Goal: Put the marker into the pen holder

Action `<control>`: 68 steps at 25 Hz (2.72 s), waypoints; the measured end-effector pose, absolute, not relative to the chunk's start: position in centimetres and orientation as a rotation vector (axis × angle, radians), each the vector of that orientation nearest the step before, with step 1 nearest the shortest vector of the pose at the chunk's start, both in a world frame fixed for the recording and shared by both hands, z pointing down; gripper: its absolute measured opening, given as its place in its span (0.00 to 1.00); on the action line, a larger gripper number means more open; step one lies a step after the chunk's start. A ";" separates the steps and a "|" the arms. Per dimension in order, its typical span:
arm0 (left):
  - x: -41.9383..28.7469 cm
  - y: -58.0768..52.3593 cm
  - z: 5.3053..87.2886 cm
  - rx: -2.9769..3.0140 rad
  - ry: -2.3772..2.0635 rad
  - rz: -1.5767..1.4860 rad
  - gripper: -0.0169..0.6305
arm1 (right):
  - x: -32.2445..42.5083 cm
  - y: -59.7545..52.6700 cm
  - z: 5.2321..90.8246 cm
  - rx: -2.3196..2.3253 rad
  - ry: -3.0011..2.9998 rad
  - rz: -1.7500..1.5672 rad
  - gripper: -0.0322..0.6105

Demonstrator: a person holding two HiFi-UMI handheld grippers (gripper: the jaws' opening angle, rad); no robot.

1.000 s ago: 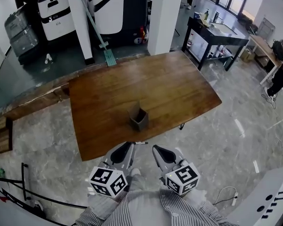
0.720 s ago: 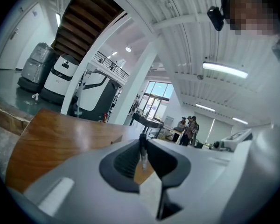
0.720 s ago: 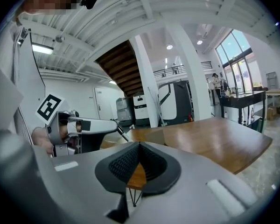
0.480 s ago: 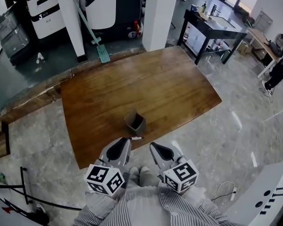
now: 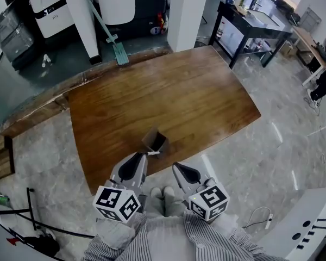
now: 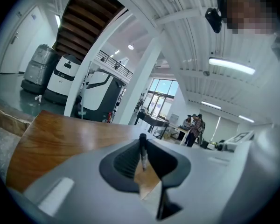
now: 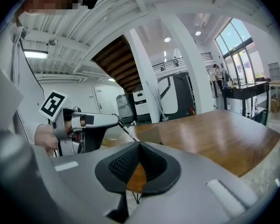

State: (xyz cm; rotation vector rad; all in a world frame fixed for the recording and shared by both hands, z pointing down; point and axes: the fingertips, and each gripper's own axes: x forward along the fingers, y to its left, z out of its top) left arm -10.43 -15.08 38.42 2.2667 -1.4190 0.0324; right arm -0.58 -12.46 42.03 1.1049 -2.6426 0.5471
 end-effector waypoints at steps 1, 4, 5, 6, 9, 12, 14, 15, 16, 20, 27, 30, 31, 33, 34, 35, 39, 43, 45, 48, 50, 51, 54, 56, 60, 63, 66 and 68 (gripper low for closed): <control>-10.5 -15.4 38.5 2.263 -1.421 0.034 0.10 | -0.7 -12.7 42.3 1.100 -2.642 0.558 0.05; -10.9 -16.3 38.7 2.253 -1.430 0.044 0.10 | -1.0 -13.2 43.1 1.084 -2.637 0.589 0.05; -11.0 -16.7 38.9 2.248 -1.433 0.049 0.10 | -1.1 -13.5 43.3 1.081 -2.635 0.598 0.05; -11.1 -17.0 39.2 2.241 -1.436 0.053 0.10 | -1.2 -13.8 43.5 1.079 -2.632 0.607 0.05; -11.2 -17.7 40.5 2.217 -1.436 0.067 0.10 | -1.3 -14.4 44.4 1.079 -2.619 0.635 0.05; -10.8 -18.1 42.0 2.195 -1.416 0.079 0.10 | -1.1 -14.7 45.2 1.082 -2.604 0.666 0.05; -10.6 -18.5 42.6 2.185 -1.410 0.072 0.10 | -0.8 -14.9 45.7 1.081 -2.590 0.689 0.05; -10.6 -18.7 42.6 2.181 -1.414 0.063 0.10 | -0.7 -14.9 46.0 1.079 -2.583 0.701 0.05; -10.7 -18.9 42.6 2.177 -1.421 0.054 0.10 | -0.6 -14.9 46.2 1.076 -2.577 0.712 0.05; -11.4 -19.6 42.2 2.156 -1.454 0.019 0.10 | -0.8 -15.0 47.0 1.054 -2.564 0.741 0.05; -11.5 -19.4 43.6 2.114 -1.492 0.021 0.10 | -0.9 -15.7 47.8 1.030 -2.555 0.762 0.05; -11.2 -19.0 44.7 2.095 -1.488 0.035 0.10 | -1.0 -16.0 47.9 1.030 -2.553 0.762 0.05; -11.2 -19.0 45.1 2.086 -1.488 0.041 0.10 | -1.0 -16.0 48.0 1.028 -2.553 0.763 0.05; -11.0 -18.9 45.8 2.072 -1.492 0.054 0.10 | -1.0 -15.9 48.1 1.023 -2.551 0.766 0.05; -10.9 -18.8 46.2 2.068 -1.495 0.064 0.10 | -1.0 -15.8 48.2 1.021 -2.548 0.768 0.05; -10.8 -18.9 46.6 2.066 -1.499 0.076 0.10 | -0.9 -15.8 48.3 1.019 -2.545 0.770 0.05; -10.2 -19.1 47.9 2.058 -1.508 0.138 0.10 | -0.6 -15.7 48.7 1.022 -2.533 0.778 0.05; -9.7 -19.2 48.7 2.054 -1.499 0.172 0.11 | -0.3 -15.6 48.6 1.029 -2.530 0.779 0.05; -9.6 -19.2 49.0 2.051 -1.494 0.184 0.11 | -0.2 -15.6 48.6 1.032 -2.530 0.779 0.05; -9.3 -19.1 49.5 2.039 -1.484 0.210 0.11 | -0.1 -15.4 48.6 1.032 -2.534 0.777 0.05; -9.1 -19.0 49.9 2.029 -1.467 0.228 0.11 | 0.0 -15.2 48.6 1.032 -2.535 0.777 0.05; -9.0 -18.9 50.0 2.028 -1.457 0.228 0.13 | 0.0 -15.1 48.5 1.032 -2.536 0.777 0.05; -8.9 -18.7 49.7 2.030 -1.443 0.213 0.16 | 0.0 -14.9 48.3 1.031 -2.537 0.774 0.05; -8.8 -18.5 49.2 2.032 -1.439 0.202 0.16 | 0.0 -14.7 48.0 1.029 -2.541 0.767 0.05; -8.9 -17.5 48.4 2.024 -1.437 0.173 0.16 | -0.6 -14.4 47.2 1.007 -2.573 0.740 0.05; -9.0 -16.4 48.2 2.015 -1.440 0.167 0.16 | -1.1 -14.2 47.0 0.995 -2.594 0.734 0.05; -8.8 -15.3 48.3 2.020 -1.431 0.185 0.15 | -1.8 -13.8 46.8 0.973 -2.609 0.720 0.05; -8.4 -14.7 47.9 2.035 -1.428 0.189 0.14 | -2.0 -13.6 46.3 0.966 -2.618 0.696 0.05</control>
